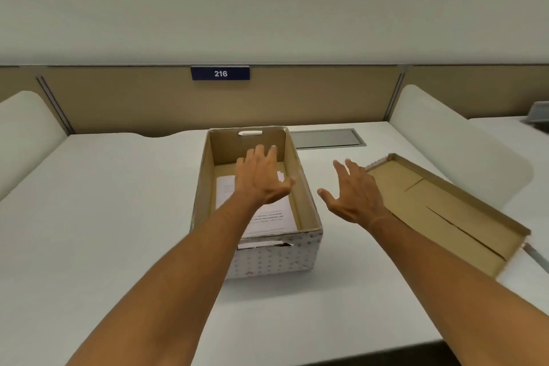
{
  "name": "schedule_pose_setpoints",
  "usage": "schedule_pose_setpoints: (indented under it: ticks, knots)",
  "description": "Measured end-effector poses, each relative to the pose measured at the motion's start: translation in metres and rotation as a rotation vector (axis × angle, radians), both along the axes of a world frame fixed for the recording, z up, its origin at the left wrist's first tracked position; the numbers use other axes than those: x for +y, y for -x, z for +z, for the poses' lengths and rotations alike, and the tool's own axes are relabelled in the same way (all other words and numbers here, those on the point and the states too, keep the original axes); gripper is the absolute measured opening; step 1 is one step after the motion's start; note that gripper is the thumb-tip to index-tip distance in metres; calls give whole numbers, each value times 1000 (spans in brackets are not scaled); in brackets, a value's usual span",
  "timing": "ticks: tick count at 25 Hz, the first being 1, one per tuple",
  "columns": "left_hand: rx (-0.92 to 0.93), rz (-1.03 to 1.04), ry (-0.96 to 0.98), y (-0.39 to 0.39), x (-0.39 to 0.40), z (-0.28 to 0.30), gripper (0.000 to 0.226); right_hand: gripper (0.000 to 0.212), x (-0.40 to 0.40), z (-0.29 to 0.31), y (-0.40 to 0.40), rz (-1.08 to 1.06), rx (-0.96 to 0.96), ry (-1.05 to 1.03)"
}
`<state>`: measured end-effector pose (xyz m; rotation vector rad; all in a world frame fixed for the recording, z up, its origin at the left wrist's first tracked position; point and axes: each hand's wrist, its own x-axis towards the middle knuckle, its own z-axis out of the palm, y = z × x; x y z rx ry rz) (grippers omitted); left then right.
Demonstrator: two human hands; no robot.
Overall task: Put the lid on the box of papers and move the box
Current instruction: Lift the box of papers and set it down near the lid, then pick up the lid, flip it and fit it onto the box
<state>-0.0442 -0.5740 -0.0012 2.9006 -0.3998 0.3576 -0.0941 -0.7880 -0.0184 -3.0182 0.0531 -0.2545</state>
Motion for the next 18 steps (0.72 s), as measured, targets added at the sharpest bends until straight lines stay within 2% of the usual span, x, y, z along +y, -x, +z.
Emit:
schedule_pose_setpoints:
  ticks: [3, 10, 14, 18]
  knots:
    - [35, -105, 17, 13, -45, -10, 100, 89, -29, -3, 20, -42, -27, 72]
    - [54, -232, -45, 29, -140, -29, 105, 89, -110, -15, 50, -130, -25, 193]
    - [85, -213, -72, 35, -190, -52, 107, 88, -159, -25, 50, -101, -18, 208]
    - [144, -100, -111, 37, -225, -77, 106, 84, -196, -42, 38, -19, 25, 192]
